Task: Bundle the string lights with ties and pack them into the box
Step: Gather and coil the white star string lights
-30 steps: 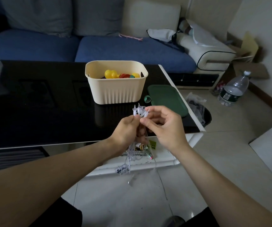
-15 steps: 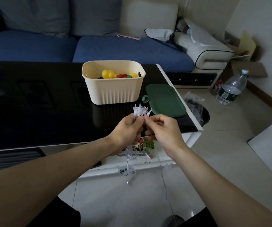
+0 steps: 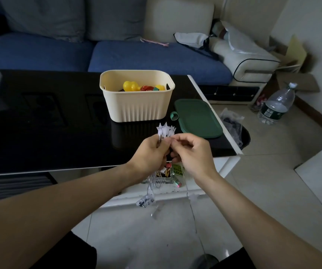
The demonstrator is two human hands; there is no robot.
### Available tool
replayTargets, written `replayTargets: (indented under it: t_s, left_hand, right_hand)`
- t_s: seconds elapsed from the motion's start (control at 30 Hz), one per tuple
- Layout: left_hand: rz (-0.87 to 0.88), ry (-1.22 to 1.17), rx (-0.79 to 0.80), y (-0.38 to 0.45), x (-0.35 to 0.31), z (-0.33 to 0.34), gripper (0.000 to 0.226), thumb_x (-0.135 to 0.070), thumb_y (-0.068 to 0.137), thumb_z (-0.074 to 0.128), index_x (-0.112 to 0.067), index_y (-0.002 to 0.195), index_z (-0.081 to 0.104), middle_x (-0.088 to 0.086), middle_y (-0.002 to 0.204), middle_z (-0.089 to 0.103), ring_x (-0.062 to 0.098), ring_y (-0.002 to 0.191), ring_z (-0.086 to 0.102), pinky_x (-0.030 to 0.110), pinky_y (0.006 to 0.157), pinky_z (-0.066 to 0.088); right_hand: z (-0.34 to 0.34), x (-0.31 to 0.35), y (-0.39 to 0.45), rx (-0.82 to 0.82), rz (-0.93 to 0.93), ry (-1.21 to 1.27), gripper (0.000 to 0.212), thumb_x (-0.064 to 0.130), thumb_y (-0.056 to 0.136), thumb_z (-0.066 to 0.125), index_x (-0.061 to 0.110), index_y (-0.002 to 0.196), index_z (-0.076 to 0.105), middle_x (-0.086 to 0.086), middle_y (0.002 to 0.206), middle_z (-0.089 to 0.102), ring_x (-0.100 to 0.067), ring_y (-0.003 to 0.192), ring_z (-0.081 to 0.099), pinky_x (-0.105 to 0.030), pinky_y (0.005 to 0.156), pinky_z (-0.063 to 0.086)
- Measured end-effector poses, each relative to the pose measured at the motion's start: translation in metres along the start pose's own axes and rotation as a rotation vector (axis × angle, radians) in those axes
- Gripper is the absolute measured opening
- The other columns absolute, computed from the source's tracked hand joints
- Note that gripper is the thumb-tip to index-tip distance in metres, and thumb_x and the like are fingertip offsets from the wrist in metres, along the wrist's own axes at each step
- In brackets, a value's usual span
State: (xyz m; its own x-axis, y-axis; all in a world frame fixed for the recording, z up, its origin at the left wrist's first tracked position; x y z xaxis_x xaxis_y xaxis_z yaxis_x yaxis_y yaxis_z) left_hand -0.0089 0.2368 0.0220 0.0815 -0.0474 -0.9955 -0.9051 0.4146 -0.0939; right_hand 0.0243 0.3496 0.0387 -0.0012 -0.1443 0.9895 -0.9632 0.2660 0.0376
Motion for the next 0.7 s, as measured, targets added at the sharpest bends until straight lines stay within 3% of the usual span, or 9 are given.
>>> replayTargets:
  t_s: [0.1,0.17,0.27,0.37,0.47,0.57,0.63,0.7]
  left_hand:
    - [-0.030,-0.021,-0.060,0.002,0.002,-0.010,0.034,-0.020,0.108,0.035,-0.011,0.076,0.042,-0.008,0.046,0.037,0.006,0.035,0.028,0.020,0.038,0.025]
    - [-0.039,-0.024,-0.088,0.003,0.003,-0.014,0.034,-0.022,0.108,0.034,-0.011,0.078,0.043,-0.007,0.049,0.037,0.006,0.036,0.028,0.021,0.038,0.025]
    - [-0.043,-0.051,-0.110,0.004,0.000,-0.016,0.031,-0.024,0.108,0.032,-0.012,0.083,0.047,-0.004,0.052,0.040,0.007,0.038,0.031,0.021,0.039,0.027]
    - [-0.028,-0.105,-0.161,0.004,-0.005,-0.024,0.032,-0.024,0.109,0.031,-0.013,0.082,0.045,0.002,0.063,0.045,0.011,0.047,0.038,0.022,0.041,0.032]
    - [0.022,-0.085,-0.230,0.004,-0.013,-0.039,0.032,-0.025,0.109,0.030,-0.013,0.084,0.046,0.002,0.069,0.053,0.015,0.053,0.046,0.027,0.048,0.039]
    - [0.044,-0.134,-0.294,0.004,-0.019,-0.053,0.032,-0.024,0.109,0.028,-0.009,0.089,0.048,0.008,0.075,0.061,0.021,0.060,0.060,0.035,0.059,0.051]
    - [0.034,-0.196,-0.306,0.004,-0.019,-0.058,0.032,-0.023,0.109,0.027,-0.008,0.090,0.049,0.010,0.076,0.063,0.029,0.069,0.067,0.043,0.073,0.056]
    - [0.016,-0.260,-0.313,0.004,-0.019,-0.061,0.031,-0.023,0.109,0.028,-0.008,0.091,0.047,0.010,0.073,0.062,0.031,0.068,0.068,0.046,0.077,0.058]
  right_hand:
    - [0.013,0.007,-0.004,0.132,-0.030,-0.014,0.031,-0.005,0.092,0.064,0.020,0.107,0.074,-0.005,0.096,0.072,-0.009,0.077,0.070,-0.025,0.065,0.058]
    - [0.015,0.008,-0.005,0.130,-0.017,0.019,0.031,-0.007,0.088,0.069,0.019,0.106,0.068,-0.009,0.096,0.069,-0.014,0.077,0.070,-0.028,0.064,0.059]
    - [0.013,0.003,-0.003,0.129,0.053,0.051,0.026,0.008,0.085,0.078,0.013,0.103,0.060,-0.007,0.084,0.067,-0.015,0.068,0.068,-0.033,0.064,0.059]
    - [0.023,-0.010,-0.003,0.354,0.102,-0.226,0.020,0.024,0.082,0.082,0.014,0.096,0.071,-0.007,0.086,0.072,-0.016,0.076,0.069,-0.039,0.080,0.059]
    - [0.027,-0.033,-0.008,0.510,0.127,-0.466,0.014,0.035,0.082,0.082,0.025,0.080,0.073,-0.005,0.086,0.074,-0.020,0.080,0.067,-0.049,0.086,0.056]
    - [0.028,-0.050,-0.014,0.611,0.228,-0.445,0.018,0.032,0.089,0.075,0.016,0.085,0.068,-0.011,0.085,0.073,-0.026,0.084,0.070,-0.057,0.091,0.053]
    - [0.032,-0.056,-0.022,0.700,0.328,-0.356,0.021,0.032,0.095,0.069,0.012,0.090,0.064,-0.010,0.081,0.074,-0.032,0.087,0.073,-0.056,0.094,0.053]
    - [0.033,-0.055,-0.026,0.730,0.361,-0.308,0.032,0.043,0.092,0.066,0.011,0.091,0.064,-0.006,0.072,0.070,-0.030,0.078,0.071,-0.052,0.092,0.056]
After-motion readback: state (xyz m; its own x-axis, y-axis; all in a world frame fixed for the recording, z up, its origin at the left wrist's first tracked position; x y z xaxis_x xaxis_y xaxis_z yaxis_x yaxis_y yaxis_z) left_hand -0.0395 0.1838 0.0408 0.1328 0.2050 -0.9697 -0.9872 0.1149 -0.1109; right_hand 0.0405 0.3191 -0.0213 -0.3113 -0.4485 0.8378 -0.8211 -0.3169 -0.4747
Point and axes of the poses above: each hand's wrist, its own y-axis towards the middle knuckle, its own z-axis out of the palm, x = y × z, the point moved 10 cm from there along y, towards the middle knuckle
